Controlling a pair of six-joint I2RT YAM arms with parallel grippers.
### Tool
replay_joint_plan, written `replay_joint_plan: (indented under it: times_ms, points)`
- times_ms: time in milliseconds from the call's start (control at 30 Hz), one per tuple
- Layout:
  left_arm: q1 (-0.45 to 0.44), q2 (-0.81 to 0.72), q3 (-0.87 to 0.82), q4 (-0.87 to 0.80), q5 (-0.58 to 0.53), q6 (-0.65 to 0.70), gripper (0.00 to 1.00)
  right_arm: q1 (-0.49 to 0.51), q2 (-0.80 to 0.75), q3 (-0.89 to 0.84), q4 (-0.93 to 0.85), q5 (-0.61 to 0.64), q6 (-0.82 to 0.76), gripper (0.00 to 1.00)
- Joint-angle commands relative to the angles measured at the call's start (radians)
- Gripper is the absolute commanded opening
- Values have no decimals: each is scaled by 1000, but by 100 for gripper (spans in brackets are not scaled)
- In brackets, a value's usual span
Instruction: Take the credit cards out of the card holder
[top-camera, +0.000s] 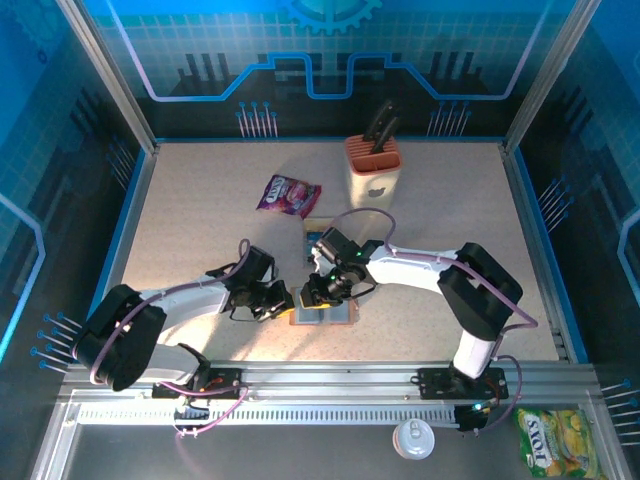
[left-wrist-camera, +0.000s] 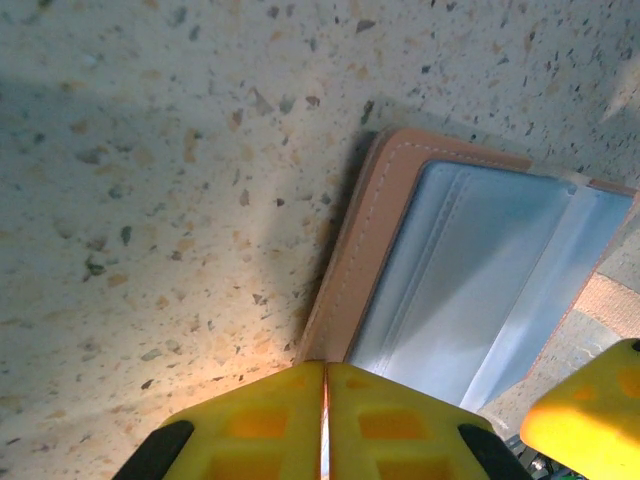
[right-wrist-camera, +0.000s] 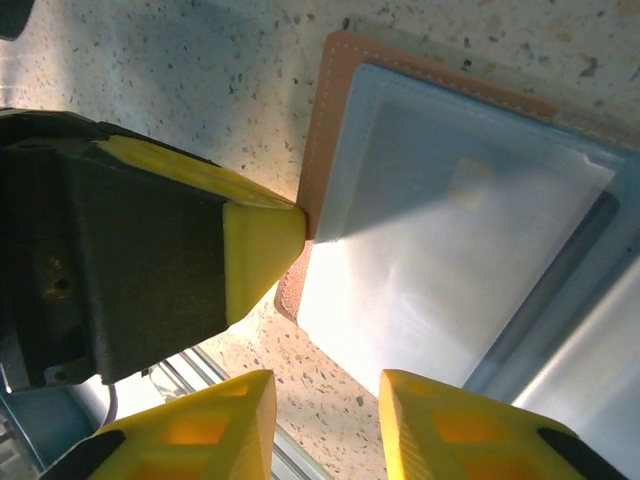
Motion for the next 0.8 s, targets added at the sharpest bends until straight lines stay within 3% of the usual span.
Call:
replay_joint_plan:
  times_ms: [0, 367, 767]
  points:
    - [9, -3, -18, -19, 9, 4, 11, 11, 22, 4, 4, -11, 24, 36]
    - [9, 20, -23, -17, 11, -2, 11, 11, 74, 5, 47, -34, 44, 38]
    - [8, 4, -19, -46, -10, 1, 11, 1, 45, -9, -55, 52, 49, 37]
